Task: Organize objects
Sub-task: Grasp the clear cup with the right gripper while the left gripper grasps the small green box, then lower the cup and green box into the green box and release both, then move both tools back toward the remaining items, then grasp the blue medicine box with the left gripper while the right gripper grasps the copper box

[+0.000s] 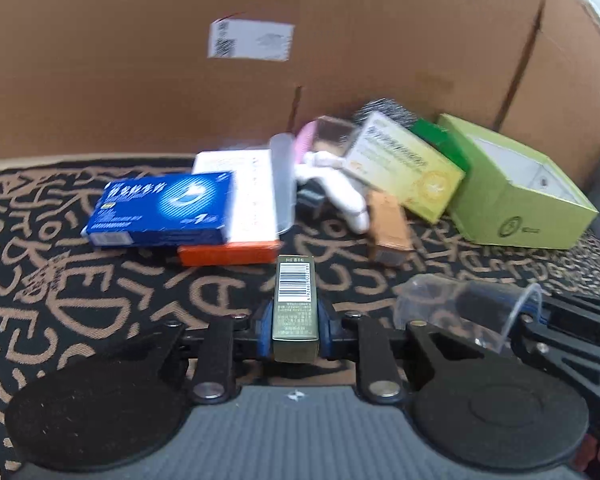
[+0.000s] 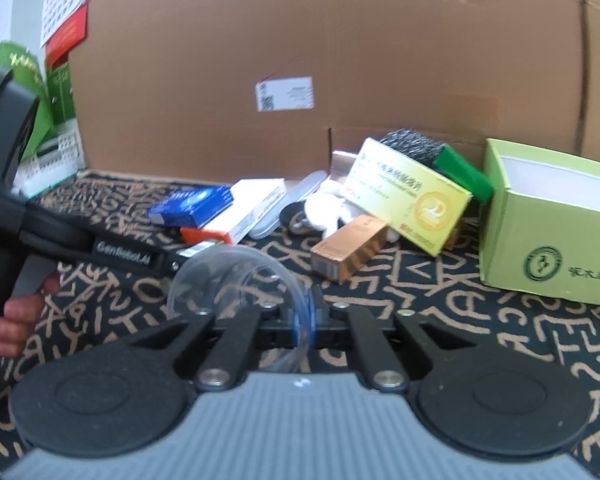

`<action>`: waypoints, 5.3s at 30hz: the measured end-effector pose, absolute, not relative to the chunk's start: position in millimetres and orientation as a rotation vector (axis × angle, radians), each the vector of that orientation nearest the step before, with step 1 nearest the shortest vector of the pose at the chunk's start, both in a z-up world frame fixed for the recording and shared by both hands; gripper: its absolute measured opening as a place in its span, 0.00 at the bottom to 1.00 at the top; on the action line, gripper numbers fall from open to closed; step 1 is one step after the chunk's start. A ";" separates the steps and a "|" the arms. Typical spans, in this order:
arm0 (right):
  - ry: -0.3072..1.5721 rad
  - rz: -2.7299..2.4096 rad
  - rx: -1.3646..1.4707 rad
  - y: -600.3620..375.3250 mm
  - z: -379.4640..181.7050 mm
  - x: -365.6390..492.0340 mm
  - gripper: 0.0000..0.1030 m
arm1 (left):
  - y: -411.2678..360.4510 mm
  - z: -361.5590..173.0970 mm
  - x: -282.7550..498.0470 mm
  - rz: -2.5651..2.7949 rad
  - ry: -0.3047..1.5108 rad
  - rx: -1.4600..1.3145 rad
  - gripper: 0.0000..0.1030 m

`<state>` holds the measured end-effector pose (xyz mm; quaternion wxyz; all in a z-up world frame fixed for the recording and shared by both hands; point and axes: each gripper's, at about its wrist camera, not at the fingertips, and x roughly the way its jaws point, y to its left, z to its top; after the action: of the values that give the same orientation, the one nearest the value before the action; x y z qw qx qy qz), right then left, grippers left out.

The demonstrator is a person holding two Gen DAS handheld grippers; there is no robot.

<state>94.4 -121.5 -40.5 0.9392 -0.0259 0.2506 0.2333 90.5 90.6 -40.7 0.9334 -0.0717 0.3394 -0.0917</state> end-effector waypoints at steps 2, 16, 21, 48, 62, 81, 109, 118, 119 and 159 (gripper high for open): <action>0.501 0.464 -0.033 -128.6 -36.7 92.0 0.04 | 83.9 -32.4 88.5 -0.221 0.679 -0.146 0.22; 0.319 0.247 0.016 -217.9 22.1 83.5 0.04 | -12.0 37.7 111.8 -0.488 0.555 -0.100 0.22; 0.277 0.128 -0.016 -257.7 41.4 94.2 0.04 | -56.7 53.2 135.8 -0.558 0.533 -0.055 0.22; 0.493 -0.116 -0.166 -362.4 -12.0 250.9 0.73 | -142.8 19.2 245.8 -0.478 0.490 -0.032 0.85; 0.393 -0.113 -0.231 -338.6 8.0 198.9 1.00 | -125.8 30.7 222.8 -0.460 0.517 -0.063 0.87; 0.580 0.114 0.207 -298.7 -14.4 115.5 1.00 | -30.8 8.6 96.2 -0.339 0.531 -0.072 0.87; 0.577 0.355 0.013 -128.4 -20.0 106.7 1.00 | 128.9 -17.8 88.3 0.014 0.566 -0.247 0.87; 0.584 0.418 0.078 -114.2 -22.0 116.6 1.00 | 149.4 -3.8 181.3 0.198 0.580 -0.270 0.87; 0.587 0.421 0.083 -113.6 -22.9 116.2 1.00 | 150.4 -5.6 192.0 0.212 0.591 -0.249 0.87; 0.673 0.303 -0.097 -86.2 -49.7 149.3 0.32 | 138.2 -41.3 120.4 0.073 0.729 -0.099 0.70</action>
<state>149.3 -86.2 -49.7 0.9315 -0.0474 0.3289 0.1482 120.4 138.2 -41.3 0.9325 -0.0484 0.3561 0.0355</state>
